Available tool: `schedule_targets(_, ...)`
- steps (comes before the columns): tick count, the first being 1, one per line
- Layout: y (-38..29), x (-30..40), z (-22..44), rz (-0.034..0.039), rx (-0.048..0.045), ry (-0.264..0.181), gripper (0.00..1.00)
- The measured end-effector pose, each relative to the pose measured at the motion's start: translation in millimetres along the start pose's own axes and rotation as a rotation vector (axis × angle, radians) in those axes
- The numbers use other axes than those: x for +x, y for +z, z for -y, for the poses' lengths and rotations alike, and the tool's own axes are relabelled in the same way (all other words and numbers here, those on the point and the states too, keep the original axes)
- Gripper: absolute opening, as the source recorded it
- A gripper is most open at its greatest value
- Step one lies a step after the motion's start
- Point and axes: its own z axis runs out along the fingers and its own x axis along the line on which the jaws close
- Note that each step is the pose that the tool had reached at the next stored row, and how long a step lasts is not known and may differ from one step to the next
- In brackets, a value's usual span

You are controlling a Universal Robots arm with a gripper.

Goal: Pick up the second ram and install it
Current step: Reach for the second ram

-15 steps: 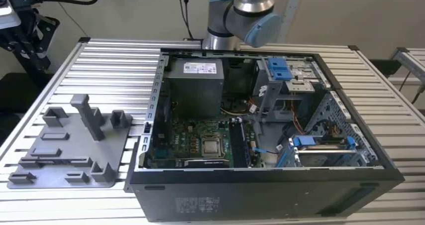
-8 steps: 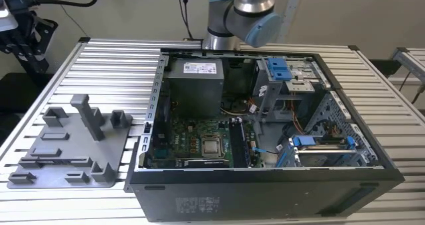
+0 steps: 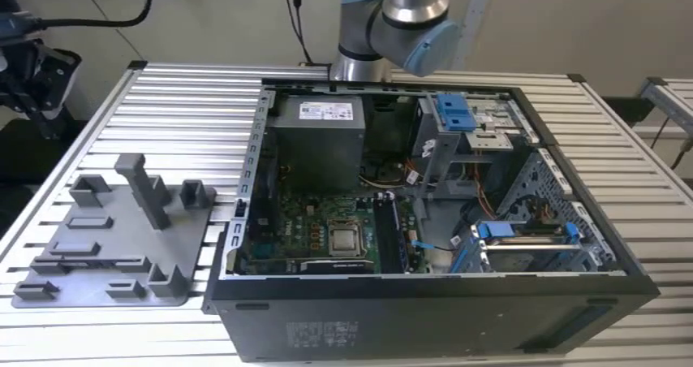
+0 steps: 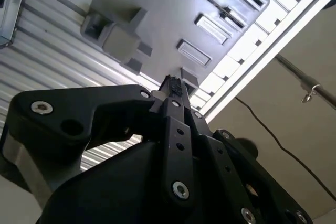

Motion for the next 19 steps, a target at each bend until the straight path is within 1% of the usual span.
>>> schedule_targets(5, 1.1, 0.6, 18.8, 0.0000, -0.0001, 0.000, 0.11)
schedule_targets(8, 1.8, 0.8, 28.3, 0.0001, -0.0001, 0.000, 0.11)
schedule_targets(10, 2.0, 1.0, 32.9, 0.0000, -0.0001, -0.001, 0.11)
schedule_targets(12, 2.1, 1.1, 34.8, 0.0000, 0.0000, -0.001, 0.11)
schedule_targets(19, 2.2, 1.1, 34.8, 0.0001, -0.0001, -0.001, 0.11)
